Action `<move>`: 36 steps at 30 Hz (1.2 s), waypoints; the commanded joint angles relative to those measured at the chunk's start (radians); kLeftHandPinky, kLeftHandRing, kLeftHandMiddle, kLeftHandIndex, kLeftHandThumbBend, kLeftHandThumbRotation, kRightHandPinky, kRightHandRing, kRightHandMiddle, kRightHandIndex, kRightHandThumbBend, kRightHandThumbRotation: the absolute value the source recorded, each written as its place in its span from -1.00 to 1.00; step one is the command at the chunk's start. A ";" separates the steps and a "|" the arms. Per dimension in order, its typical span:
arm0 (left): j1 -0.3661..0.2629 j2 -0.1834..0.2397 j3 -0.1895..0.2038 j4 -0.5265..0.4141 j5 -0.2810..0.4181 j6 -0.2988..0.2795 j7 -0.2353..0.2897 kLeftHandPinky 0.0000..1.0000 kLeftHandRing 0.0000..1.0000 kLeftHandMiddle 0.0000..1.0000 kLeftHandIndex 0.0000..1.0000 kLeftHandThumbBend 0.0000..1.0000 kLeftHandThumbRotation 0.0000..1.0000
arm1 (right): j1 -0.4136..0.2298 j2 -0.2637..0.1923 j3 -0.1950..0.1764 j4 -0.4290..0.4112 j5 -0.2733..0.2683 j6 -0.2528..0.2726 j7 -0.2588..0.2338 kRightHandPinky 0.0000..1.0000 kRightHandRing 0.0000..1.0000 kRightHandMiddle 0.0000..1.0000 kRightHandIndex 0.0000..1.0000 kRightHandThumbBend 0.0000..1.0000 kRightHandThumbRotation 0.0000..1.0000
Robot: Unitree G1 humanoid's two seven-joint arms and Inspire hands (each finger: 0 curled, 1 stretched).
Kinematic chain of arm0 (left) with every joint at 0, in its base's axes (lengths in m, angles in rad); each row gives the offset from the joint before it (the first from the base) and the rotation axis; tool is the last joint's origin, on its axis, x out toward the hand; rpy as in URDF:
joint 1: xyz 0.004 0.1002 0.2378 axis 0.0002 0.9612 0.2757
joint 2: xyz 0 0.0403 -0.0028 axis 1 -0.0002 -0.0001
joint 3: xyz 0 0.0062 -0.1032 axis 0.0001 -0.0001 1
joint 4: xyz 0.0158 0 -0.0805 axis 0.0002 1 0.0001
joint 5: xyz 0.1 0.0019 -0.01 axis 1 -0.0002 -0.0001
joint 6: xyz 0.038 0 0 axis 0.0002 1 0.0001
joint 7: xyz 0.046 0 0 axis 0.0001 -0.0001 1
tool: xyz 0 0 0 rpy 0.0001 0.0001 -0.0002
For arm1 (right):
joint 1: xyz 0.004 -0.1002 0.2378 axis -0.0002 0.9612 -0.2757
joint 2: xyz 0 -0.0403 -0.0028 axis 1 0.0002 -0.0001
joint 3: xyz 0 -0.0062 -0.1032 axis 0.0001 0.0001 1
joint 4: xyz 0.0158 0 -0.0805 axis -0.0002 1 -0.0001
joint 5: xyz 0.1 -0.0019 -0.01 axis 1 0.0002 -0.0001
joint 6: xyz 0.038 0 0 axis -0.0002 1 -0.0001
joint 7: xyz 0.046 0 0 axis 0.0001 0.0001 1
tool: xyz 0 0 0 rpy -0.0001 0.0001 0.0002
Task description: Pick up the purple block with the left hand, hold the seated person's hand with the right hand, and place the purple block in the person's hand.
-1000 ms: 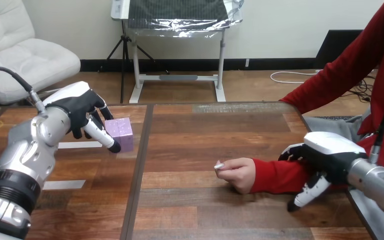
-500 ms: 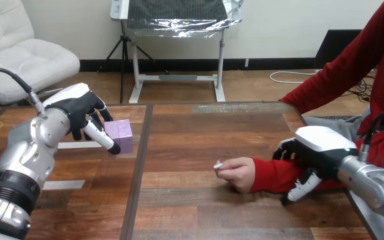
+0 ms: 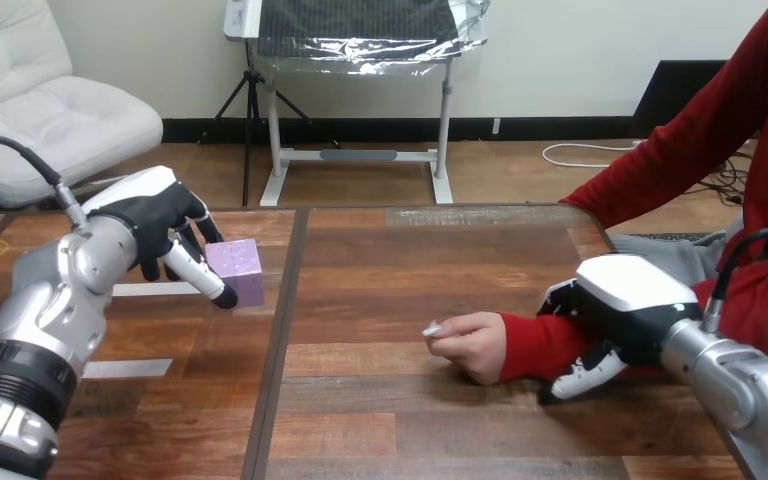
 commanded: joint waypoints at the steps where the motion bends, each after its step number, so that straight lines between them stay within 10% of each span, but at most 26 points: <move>1: -0.035 0.020 0.024 -0.054 -0.005 -0.005 0.004 -0.32 -0.20 -0.07 -0.05 0.44 -1.00 | -0.068 0.019 0.014 0.018 -0.007 -0.004 -0.030 0.04 0.27 0.34 0.32 0.78 -0.30; 36: -0.032 0.029 0.029 -0.073 -0.008 -0.001 -0.007 -0.32 -0.19 -0.06 -0.03 0.45 -1.00 | -0.116 0.037 0.055 0.107 -0.005 -0.004 -0.017 -0.58 -0.46 -0.27 -0.17 0.69 -0.35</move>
